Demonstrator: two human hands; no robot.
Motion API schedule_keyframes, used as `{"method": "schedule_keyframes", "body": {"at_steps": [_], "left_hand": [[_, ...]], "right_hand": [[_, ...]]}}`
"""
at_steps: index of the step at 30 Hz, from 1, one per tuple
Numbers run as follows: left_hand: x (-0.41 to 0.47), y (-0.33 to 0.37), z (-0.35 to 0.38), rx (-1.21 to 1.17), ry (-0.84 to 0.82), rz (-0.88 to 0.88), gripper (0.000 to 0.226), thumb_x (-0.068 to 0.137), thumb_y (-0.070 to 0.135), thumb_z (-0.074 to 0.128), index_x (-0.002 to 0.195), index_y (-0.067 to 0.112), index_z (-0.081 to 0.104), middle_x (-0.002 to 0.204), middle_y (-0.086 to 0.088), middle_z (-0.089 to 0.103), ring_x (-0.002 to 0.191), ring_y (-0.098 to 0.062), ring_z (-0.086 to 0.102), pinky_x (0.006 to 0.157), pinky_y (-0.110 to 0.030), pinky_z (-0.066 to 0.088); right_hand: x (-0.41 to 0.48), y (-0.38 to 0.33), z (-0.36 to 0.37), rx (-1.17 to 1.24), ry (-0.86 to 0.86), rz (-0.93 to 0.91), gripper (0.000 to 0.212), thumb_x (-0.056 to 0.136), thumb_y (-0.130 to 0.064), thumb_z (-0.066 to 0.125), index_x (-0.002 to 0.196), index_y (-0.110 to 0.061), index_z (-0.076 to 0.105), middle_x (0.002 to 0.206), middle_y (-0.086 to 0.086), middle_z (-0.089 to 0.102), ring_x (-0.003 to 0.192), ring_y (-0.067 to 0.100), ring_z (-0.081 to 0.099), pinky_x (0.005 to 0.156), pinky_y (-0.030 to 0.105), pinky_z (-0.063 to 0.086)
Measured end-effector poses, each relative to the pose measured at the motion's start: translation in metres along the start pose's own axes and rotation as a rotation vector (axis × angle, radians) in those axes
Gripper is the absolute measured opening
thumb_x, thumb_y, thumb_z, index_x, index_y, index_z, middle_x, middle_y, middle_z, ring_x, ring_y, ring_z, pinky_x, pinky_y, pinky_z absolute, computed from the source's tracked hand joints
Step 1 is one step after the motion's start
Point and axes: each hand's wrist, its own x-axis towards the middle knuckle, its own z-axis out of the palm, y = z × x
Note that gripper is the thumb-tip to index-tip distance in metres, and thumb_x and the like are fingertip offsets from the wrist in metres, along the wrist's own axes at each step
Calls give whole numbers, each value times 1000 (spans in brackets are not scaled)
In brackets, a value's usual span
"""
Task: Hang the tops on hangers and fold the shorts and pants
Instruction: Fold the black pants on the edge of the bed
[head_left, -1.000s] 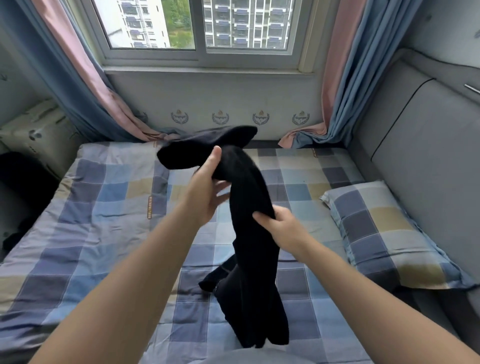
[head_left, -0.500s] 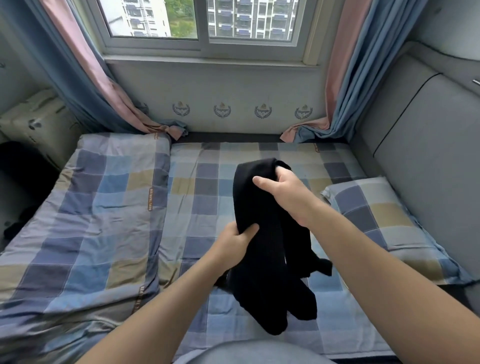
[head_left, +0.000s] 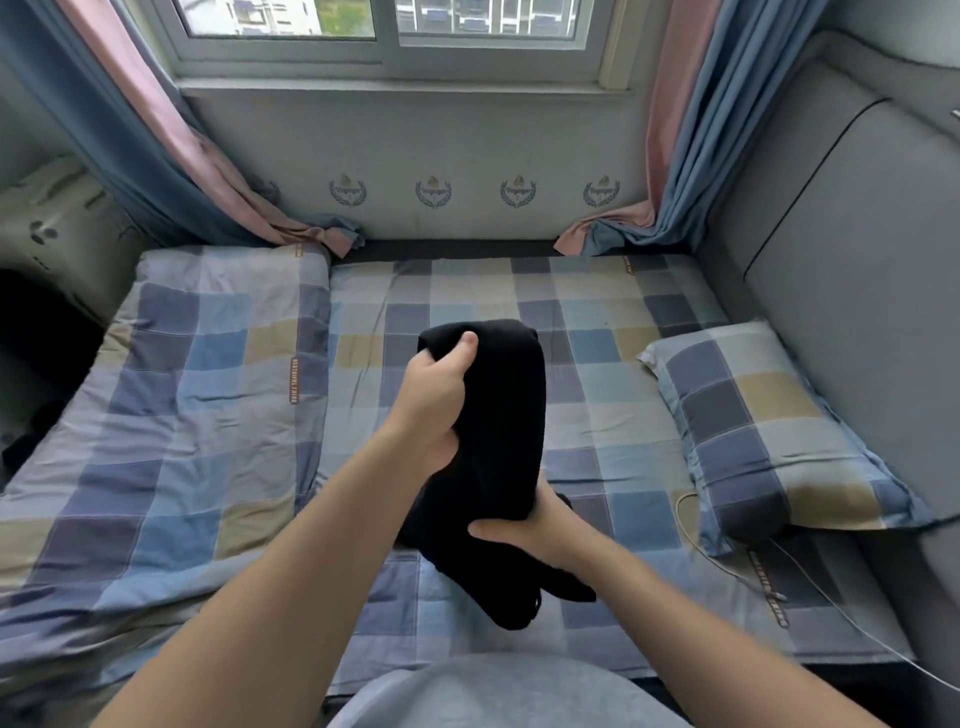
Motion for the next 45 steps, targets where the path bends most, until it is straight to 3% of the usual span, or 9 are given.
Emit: {"method": "schedule_keyframes", "body": {"at_steps": [4,10,14,18,26,32,35,40,45], "left_hand": [[7,5,3,-57,86,-61,13,101,35,59,102,23,60,112,-3,69,102,-24,66,80,-40,56],[7,-5,-22,259,-99,-12,28,91,50,66,108,29,59,99,17,72,98,-6,67,69,-17,52],[-9,-49,-29,547,-231,-100,86,80,39,82,150,25,34,128,18,46,98,17,51,70,-1,44],[-27,-85,-37,564,-304,-280,91,67,59,85,141,31,42,125,14,59,105,-1,65,89,-22,55],[-20,-89,-28,697,-215,9,15,101,23,57,114,24,65,105,7,72,102,-11,67,96,-47,55],[-2,-42,-29,300,74,-27,16,104,12,50,103,7,66,99,-23,67,92,-34,62,84,-51,52],[4,-21,-24,186,131,-79,14,103,15,53,104,12,67,114,-20,71,106,-34,67,91,-50,57],[1,-22,-6,166,69,-146,12,99,19,59,91,14,67,90,-8,69,82,-21,68,53,-26,53],[3,-18,-16,163,80,-113,12,98,18,62,92,7,65,88,-11,67,80,-22,67,60,-28,56]], "right_hand": [[8,10,4,-76,280,25,7,92,-26,61,96,-21,61,92,4,69,92,29,66,77,42,53],[22,-13,-31,296,341,150,6,98,-21,63,94,-22,68,96,4,75,92,25,71,69,36,56],[29,-44,-46,572,418,112,12,97,-15,64,109,-16,66,100,9,74,88,28,72,60,37,58],[28,-71,-64,721,441,100,23,98,-17,64,118,-7,62,107,16,72,94,32,72,62,38,59],[25,-78,-71,842,370,109,28,101,-13,56,127,-2,58,118,20,69,100,35,71,68,42,61],[-2,-49,-67,487,100,-119,74,89,-41,67,152,-42,28,145,-8,53,131,13,52,111,44,40],[-16,-36,-48,198,-17,-165,92,74,-60,75,150,-53,25,154,-21,36,138,-4,35,112,30,34],[-15,-23,-3,84,54,-183,50,81,-45,75,124,-50,51,116,-20,65,110,-2,61,94,30,53],[0,-23,-22,-52,320,-219,15,97,-16,59,94,-29,64,79,-6,68,74,13,61,70,41,53]]}}
